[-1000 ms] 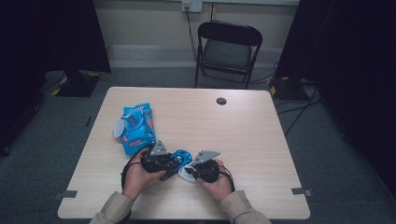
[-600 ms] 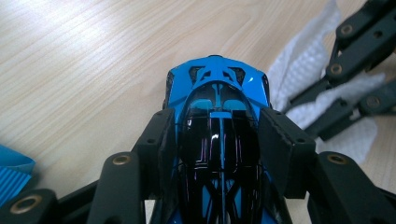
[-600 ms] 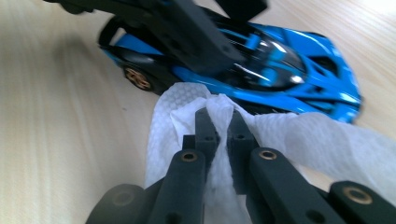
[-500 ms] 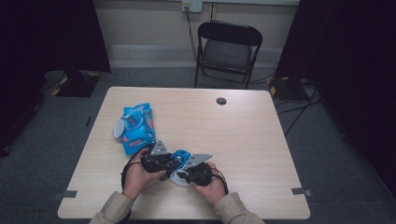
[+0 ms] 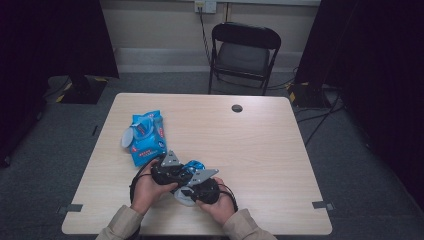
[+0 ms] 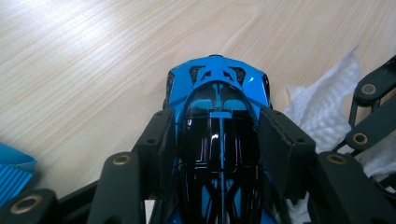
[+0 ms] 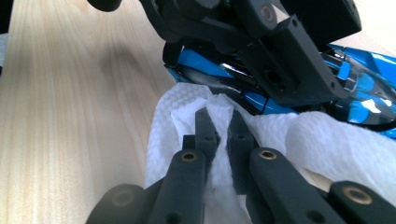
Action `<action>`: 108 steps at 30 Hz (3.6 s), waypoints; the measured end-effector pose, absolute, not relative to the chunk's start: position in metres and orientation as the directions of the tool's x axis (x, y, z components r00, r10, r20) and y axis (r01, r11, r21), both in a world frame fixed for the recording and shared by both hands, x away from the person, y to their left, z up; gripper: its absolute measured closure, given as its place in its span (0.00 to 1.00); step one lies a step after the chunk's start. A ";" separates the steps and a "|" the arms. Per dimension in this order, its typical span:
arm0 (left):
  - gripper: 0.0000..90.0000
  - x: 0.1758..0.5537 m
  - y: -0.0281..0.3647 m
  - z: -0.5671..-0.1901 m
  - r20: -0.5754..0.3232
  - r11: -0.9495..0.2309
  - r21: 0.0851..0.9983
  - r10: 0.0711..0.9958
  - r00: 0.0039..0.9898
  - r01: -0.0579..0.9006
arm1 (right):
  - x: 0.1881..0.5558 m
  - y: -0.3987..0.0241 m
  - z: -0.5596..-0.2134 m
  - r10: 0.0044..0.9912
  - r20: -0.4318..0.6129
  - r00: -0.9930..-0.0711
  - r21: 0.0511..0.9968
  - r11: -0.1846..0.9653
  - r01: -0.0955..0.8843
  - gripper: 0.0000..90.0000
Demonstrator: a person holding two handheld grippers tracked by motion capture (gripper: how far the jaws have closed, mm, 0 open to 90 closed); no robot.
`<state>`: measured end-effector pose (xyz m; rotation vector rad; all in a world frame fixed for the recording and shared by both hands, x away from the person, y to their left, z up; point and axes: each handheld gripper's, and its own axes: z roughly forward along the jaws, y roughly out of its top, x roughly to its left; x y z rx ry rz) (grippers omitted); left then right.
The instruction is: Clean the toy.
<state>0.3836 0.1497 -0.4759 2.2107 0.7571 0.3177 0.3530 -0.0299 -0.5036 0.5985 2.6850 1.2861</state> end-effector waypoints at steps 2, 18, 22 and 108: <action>0.53 0.383 0.149 -0.476 -0.011 -0.532 0.734 0.612 0.791 0.421 | 0.353 -0.030 -0.504 0.397 0.082 -0.914 0.768 0.559 0.312 0.96; 0.53 0.383 0.150 -0.476 -0.012 -0.524 0.741 0.614 0.789 0.419 | 0.344 -0.038 -0.493 0.355 0.064 -0.933 0.794 0.548 0.263 0.96; 0.53 0.383 0.148 -0.475 -0.007 -0.530 0.734 0.619 0.785 0.424 | 0.350 -0.063 -0.490 0.395 0.061 -0.917 0.795 0.536 0.284 0.96; 0.21 0.391 0.127 -0.489 -0.034 -0.591 0.605 0.650 0.759 0.534 | 0.366 -0.181 -0.482 0.589 0.049 -0.806 0.797 0.464 0.387 0.95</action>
